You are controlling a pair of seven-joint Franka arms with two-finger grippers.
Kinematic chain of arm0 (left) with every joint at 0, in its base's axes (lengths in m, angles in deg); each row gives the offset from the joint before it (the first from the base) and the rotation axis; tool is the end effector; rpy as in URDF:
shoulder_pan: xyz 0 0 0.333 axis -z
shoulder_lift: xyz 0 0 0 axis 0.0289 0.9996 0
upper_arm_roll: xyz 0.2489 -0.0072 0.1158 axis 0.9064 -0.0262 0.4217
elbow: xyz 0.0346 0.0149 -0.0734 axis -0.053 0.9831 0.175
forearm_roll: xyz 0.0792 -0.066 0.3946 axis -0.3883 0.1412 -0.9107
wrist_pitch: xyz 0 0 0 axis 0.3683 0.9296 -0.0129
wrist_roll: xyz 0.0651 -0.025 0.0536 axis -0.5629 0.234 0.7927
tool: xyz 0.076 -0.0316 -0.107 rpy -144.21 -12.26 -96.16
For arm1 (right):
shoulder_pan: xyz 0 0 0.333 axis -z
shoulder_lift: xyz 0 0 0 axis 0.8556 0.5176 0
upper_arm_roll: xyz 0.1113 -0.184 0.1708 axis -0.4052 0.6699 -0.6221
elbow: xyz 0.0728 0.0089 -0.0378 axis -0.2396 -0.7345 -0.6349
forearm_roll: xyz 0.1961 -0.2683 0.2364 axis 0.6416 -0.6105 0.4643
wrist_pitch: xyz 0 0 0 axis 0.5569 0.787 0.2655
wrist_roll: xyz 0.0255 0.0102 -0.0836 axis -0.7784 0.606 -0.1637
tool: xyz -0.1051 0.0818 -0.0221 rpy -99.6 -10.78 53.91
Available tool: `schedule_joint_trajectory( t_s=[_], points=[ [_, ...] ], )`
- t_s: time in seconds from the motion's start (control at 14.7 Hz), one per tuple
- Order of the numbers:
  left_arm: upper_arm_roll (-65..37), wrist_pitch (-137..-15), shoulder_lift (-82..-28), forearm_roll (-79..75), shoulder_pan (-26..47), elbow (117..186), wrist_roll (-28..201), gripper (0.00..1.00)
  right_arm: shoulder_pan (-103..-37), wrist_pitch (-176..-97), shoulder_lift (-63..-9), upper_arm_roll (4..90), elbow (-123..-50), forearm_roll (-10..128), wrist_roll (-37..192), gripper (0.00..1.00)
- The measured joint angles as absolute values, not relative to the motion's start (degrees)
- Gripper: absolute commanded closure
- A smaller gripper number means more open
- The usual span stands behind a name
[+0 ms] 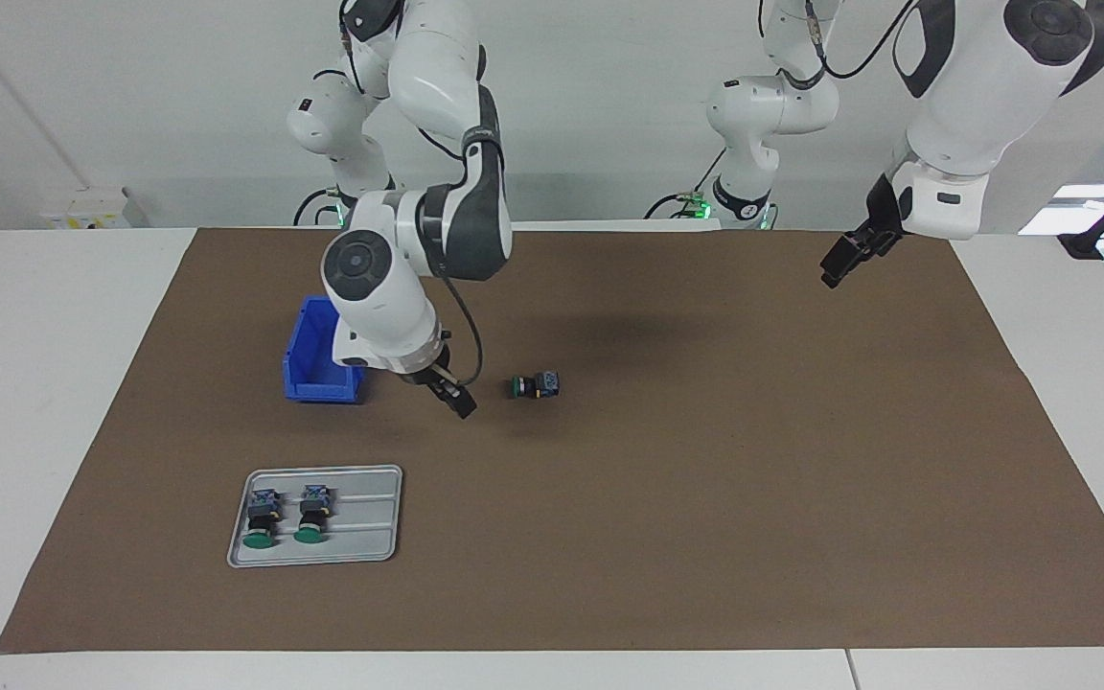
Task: Place and press button with both arms
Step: 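Lower the green button onto the table center and open the right gripper, then withdraw the right gripper while the left gripper reaches the button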
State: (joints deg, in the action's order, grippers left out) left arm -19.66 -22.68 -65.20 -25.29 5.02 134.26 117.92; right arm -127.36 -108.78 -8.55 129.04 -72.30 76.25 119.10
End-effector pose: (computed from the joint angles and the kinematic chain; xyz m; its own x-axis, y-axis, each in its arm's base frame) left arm 0.5336 -0.1492 0.5327 0.8428 0.5279 -0.1049 0.5228 -0.8493 -0.0734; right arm 0.6215 0.1502 0.3666 0.7061 -0.6798 -0.1985 -0.6924 -0.7215 0.0080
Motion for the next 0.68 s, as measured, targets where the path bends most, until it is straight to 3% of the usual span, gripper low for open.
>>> schedule_joint_trajectory(
  t_s=[0.14,0.41,0.68],
  points=[
    [-19.7,-23.9,-65.9,-22.7,7.0,135.6,125.9,0.00,-126.8,-106.5,-9.4,131.3,-72.2,76.2,113.4,0.03],
    [-19.8,-36.0,-68.4,-17.2,11.2,144.4,150.7,0.00,-122.5,-101.2,-12.3,132.9,-68.9,72.1,102.5,0.03],
    [-19.9,-42.7,-64.4,-19.0,18.7,146.6,173.0,0.00,-116.6,-97.9,-18.5,132.0,-66.6,65.2,89.2,0.03]
  ],
)
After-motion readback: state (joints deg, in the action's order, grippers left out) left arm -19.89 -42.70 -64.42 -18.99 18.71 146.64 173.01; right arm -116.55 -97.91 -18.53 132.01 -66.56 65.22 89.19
